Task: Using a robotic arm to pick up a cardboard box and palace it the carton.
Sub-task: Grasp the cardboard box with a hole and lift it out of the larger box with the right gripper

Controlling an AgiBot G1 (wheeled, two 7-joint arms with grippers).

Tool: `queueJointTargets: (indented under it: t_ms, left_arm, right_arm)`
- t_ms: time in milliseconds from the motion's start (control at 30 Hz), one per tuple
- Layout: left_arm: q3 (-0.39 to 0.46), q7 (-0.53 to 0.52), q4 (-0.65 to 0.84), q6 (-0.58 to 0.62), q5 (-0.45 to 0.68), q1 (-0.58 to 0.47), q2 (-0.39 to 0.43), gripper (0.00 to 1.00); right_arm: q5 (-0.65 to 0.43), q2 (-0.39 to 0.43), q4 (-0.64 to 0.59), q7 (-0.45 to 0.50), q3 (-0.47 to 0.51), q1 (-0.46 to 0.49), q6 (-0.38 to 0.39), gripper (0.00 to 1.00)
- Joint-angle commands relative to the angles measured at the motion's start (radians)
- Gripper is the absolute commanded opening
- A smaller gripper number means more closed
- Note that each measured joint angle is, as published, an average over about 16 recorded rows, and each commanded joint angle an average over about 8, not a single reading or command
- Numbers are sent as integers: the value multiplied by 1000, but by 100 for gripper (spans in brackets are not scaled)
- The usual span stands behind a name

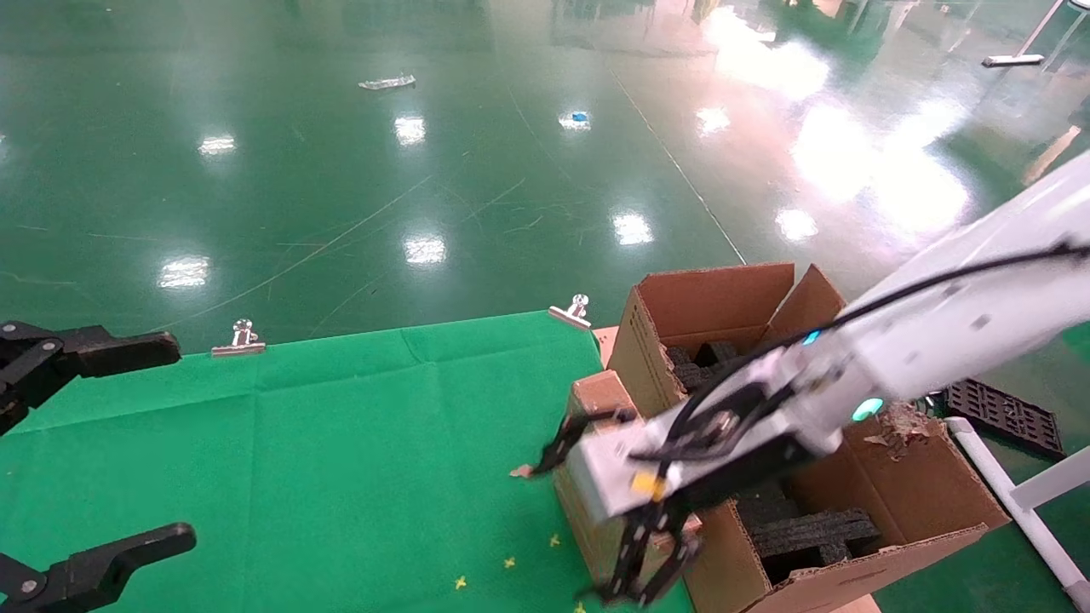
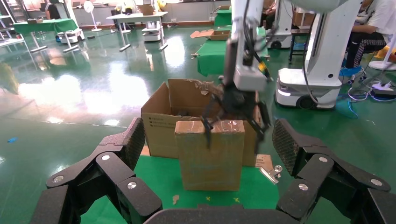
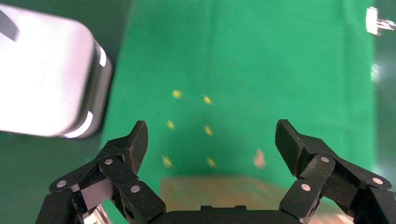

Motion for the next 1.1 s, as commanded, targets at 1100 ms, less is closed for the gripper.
queueJointTargets:
  t_ms: [1100]
  left_arm:
    - [2,1,0,-1,-2,-1,-1,100]
  right_arm:
    - [-29,-118,-10,262,-715,580,18,100]
